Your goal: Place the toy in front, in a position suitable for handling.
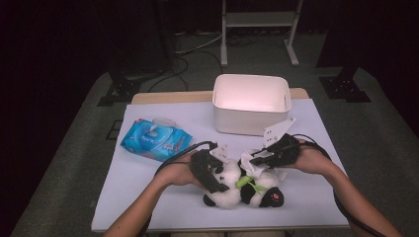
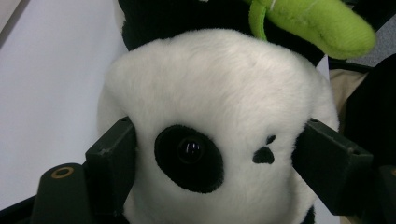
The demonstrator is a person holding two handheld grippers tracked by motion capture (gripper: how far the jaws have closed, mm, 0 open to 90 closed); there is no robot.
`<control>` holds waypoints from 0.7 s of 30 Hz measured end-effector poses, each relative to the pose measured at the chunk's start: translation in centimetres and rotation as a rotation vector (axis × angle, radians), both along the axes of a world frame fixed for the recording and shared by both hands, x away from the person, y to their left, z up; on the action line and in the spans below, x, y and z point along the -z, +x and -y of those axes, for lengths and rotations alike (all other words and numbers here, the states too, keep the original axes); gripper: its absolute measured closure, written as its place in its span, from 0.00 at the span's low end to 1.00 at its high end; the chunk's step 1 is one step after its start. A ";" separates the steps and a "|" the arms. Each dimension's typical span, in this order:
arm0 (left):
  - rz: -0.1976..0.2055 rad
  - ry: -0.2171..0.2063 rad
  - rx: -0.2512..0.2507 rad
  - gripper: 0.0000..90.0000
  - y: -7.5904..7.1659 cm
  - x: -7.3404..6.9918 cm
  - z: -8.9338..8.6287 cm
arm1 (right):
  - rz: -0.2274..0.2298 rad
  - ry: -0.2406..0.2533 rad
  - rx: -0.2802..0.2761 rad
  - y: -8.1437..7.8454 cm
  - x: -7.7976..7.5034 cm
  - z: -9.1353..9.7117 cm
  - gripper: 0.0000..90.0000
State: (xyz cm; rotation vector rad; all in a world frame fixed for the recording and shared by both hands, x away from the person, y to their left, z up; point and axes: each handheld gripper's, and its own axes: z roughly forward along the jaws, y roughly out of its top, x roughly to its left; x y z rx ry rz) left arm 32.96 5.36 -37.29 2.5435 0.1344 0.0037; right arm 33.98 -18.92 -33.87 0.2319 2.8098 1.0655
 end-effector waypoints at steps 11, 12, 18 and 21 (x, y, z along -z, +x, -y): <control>-0.021 -0.006 -0.013 0.23 0.3 0.2 -0.2 | -0.020 0.039 -0.016 -1.3 0.4 0.4 0.88; -0.026 -0.007 -0.017 0.23 0.3 0.2 -0.3 | -0.020 0.037 -0.017 -1.5 0.5 0.6 0.88; -0.025 0.000 -0.022 0.22 0.3 0.2 -0.3 | -0.034 0.040 0.016 -2.8 1.5 2.6 0.89; -0.023 0.006 -0.024 0.22 0.2 0.1 -0.2 | -0.043 0.060 0.043 -3.3 2.1 3.8 0.88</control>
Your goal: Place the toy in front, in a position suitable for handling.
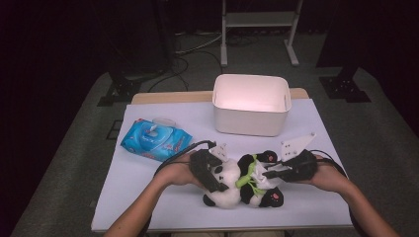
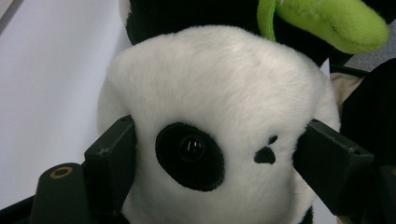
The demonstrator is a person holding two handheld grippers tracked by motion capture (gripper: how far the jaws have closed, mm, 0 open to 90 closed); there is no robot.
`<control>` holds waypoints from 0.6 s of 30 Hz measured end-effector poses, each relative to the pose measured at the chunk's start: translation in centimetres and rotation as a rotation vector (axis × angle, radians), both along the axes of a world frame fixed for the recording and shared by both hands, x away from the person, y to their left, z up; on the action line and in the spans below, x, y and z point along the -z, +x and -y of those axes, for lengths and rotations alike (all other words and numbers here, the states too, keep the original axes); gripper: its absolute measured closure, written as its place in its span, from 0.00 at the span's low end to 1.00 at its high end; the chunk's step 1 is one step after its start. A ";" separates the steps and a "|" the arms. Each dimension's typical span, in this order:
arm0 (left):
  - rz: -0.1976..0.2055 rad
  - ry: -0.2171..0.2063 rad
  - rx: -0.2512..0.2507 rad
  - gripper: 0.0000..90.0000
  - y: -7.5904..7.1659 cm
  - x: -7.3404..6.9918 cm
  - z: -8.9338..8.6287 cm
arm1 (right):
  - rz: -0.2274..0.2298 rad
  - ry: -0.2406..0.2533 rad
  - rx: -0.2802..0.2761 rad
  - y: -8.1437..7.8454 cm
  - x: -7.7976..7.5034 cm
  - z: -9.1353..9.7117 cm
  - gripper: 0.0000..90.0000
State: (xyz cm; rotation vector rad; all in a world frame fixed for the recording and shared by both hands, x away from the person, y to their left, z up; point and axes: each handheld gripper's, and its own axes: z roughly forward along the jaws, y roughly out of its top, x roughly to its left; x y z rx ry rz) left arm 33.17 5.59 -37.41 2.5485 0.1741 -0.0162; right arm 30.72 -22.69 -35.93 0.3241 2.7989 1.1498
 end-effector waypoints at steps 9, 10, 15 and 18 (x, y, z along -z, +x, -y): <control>0.000 0.006 -0.007 0.22 -0.1 0.0 0.0 | -0.017 0.027 0.049 -1.1 1.4 2.2 0.88; 0.000 0.004 -0.008 0.22 -0.1 0.0 0.0 | -0.023 0.030 0.054 -1.2 1.6 2.4 0.89; 0.002 -0.001 -0.012 0.22 -0.1 0.0 0.0 | -0.036 0.034 0.069 -1.4 2.0 3.0 0.88; 0.002 -0.001 -0.015 0.22 -0.1 0.0 0.0 | -0.031 0.037 0.066 -1.5 1.8 3.0 0.89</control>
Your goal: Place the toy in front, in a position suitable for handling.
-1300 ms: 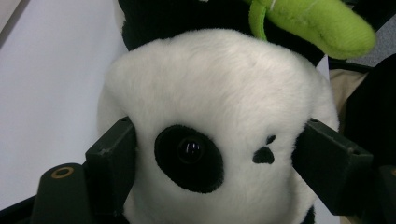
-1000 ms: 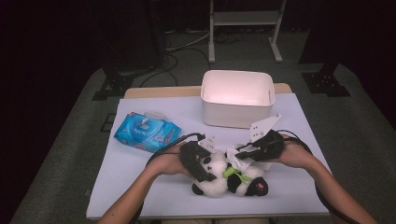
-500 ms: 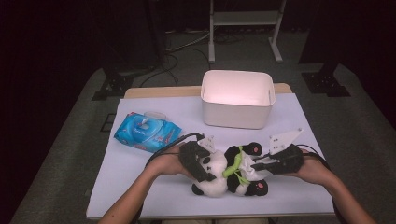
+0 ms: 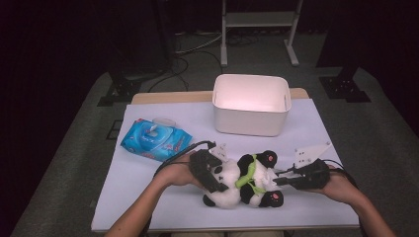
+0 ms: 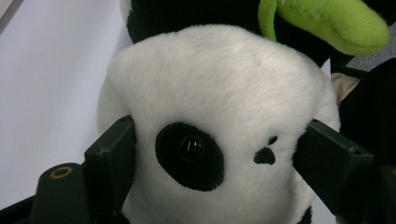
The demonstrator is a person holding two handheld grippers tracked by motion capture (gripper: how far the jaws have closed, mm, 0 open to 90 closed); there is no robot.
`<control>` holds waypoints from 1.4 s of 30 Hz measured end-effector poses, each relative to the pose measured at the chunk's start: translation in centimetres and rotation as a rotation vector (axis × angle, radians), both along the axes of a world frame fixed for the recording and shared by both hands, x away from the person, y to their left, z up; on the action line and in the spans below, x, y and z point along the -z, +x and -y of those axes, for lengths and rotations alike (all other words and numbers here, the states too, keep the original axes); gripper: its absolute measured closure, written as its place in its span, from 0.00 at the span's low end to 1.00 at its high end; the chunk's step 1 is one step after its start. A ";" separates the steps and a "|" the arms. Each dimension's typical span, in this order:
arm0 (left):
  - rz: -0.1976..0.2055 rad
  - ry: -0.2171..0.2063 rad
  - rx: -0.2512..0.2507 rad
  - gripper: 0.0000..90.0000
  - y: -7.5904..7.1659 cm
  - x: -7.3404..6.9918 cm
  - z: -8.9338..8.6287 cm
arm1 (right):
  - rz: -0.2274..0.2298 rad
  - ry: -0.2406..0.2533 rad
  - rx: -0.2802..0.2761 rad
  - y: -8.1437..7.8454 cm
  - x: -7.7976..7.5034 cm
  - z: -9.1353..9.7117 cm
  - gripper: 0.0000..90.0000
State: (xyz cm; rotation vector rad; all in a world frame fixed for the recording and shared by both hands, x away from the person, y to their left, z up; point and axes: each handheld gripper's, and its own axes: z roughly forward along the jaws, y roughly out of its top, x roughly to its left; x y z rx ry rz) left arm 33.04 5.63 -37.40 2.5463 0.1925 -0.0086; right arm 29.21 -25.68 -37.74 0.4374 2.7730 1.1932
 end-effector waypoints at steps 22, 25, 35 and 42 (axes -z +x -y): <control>-0.013 0.039 -0.012 0.22 0.2 -0.3 0.4 | 0.042 -0.070 -0.162 -1.2 -2.1 -5.8 0.89; -0.015 0.037 -0.013 0.22 0.2 -0.3 0.3 | 0.041 -0.074 -0.157 -1.4 -2.1 -5.7 0.89; -0.016 0.040 -0.014 0.22 0.3 -0.3 0.4 | 0.054 -0.058 -0.114 -2.3 -3.0 -2.9 0.89; -0.015 0.038 -0.014 0.22 0.3 -0.3 0.3 | 0.048 -0.058 -0.067 -2.5 -3.0 -0.8 0.89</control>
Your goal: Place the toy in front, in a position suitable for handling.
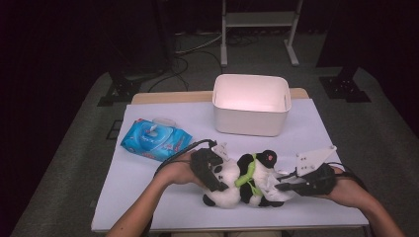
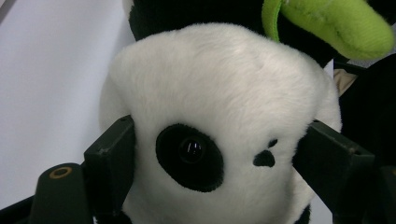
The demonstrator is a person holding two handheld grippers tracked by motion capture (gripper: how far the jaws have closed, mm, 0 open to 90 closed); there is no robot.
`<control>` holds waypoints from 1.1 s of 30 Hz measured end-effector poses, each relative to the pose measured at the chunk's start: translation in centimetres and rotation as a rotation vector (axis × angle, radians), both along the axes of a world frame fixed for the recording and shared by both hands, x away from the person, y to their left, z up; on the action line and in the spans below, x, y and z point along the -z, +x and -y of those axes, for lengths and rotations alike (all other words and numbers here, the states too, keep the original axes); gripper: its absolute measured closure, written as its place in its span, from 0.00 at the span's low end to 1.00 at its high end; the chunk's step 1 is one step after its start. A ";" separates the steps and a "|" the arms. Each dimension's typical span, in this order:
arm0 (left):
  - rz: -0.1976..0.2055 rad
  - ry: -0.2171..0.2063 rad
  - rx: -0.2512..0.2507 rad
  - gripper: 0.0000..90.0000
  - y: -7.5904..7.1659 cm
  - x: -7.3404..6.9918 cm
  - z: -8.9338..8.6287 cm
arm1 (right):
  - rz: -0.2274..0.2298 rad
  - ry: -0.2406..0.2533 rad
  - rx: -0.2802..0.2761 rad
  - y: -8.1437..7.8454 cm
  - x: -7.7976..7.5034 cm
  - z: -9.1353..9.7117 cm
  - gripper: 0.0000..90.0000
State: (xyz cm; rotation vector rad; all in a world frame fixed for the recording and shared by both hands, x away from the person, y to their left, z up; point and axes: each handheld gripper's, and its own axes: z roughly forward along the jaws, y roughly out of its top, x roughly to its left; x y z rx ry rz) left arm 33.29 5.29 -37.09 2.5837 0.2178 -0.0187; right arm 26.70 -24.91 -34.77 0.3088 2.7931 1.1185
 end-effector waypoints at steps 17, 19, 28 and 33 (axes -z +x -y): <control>0.014 -0.010 0.009 0.22 -0.4 -0.1 0.2 | -0.037 0.013 0.082 1.8 2.3 1.4 0.89; 0.015 -0.011 0.010 0.22 -0.5 -0.1 0.4 | -0.032 0.013 0.076 2.2 2.2 0.9 0.88; 0.020 -0.031 0.022 0.22 -0.8 0.0 1.3 | 0.008 0.007 0.026 2.8 0.5 -1.6 0.88; 0.016 -0.045 0.026 0.21 -0.7 0.1 1.6 | 0.014 -0.008 0.014 3.0 0.3 -2.2 0.88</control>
